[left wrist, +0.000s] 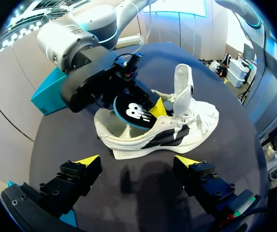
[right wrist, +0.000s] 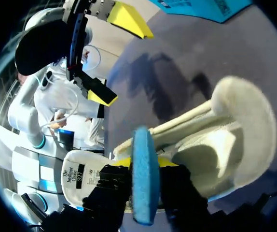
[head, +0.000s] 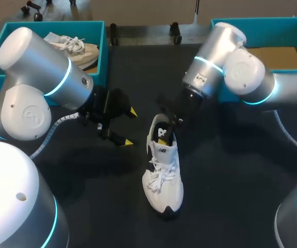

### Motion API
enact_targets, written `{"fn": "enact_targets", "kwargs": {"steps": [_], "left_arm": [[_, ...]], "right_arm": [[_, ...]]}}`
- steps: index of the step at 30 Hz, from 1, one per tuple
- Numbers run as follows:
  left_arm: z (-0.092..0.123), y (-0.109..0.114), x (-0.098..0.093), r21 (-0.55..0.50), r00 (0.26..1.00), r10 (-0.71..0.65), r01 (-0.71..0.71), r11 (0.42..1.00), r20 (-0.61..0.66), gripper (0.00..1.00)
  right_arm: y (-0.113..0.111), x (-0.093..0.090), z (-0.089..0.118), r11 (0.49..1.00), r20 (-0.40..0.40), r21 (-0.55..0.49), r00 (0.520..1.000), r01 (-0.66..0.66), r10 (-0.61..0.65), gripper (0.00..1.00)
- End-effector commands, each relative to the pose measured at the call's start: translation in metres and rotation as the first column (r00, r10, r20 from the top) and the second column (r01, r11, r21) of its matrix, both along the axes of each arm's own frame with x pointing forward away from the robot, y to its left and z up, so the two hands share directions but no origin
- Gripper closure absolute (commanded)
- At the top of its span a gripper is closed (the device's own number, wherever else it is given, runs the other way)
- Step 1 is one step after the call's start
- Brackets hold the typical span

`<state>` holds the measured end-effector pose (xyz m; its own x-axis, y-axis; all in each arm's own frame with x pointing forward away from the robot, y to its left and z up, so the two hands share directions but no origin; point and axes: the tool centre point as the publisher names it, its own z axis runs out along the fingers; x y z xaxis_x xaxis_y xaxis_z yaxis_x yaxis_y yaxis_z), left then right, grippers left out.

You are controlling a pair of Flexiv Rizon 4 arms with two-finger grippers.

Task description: Take the shoe out of the shoebox, open the shoe tongue, remove and reinsert the insole, then place the shoe into the shoebox

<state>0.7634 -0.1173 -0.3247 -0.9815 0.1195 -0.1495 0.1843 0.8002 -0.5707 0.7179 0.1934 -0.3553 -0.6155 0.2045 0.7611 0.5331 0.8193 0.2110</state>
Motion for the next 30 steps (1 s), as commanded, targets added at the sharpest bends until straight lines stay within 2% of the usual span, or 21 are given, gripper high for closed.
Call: {"fn": "enact_targets", "kwargs": {"steps": [1, 13, 25, 28, 29, 30], "left_arm": [[0.0, 0.0, -0.001, 0.003, 1.0, 0.001, -0.001, 1.0, 0.003, 0.0], [0.0, 0.0, -0.001, 0.003, 1.0, 0.001, -0.001, 1.0, 0.003, 0.0], [0.0, 0.0, -0.001, 0.003, 1.0, 0.001, -0.001, 1.0, 0.003, 0.0], [0.0, 0.0, -0.001, 0.003, 1.0, 0.001, -0.001, 1.0, 0.003, 0.0], [0.0, 0.0, -0.001, 0.003, 1.0, 0.001, -0.001, 1.0, 0.003, 0.0], [0.0, 0.0, -0.001, 0.003, 1.0, 0.001, -0.001, 1.0, 0.003, 0.0]], "right_arm": [[-0.002, -0.001, 0.011, 1.0, 0.018, -0.02, 1.0, -0.002, 0.002, 0.66], [-0.001, 0.01, 0.029, 0.999, 0.071, -0.047, 0.997, -0.019, 0.022, 0.58], [-0.008, 0.024, 0.033, 0.998, 0.104, -0.068, 0.995, -0.003, 0.01, 0.6], [-0.005, 0.028, 0.031, 0.998, 0.111, -0.069, 0.994, -0.001, 0.009, 0.83], [-0.003, 0.03, 0.031, 0.998, 0.115, -0.07, 0.993, -0.006, 0.014, 0.96], [-0.001, 0.031, 0.031, 0.998, 0.118, -0.069, 0.993, -0.009, 0.017, 1.0]]}}
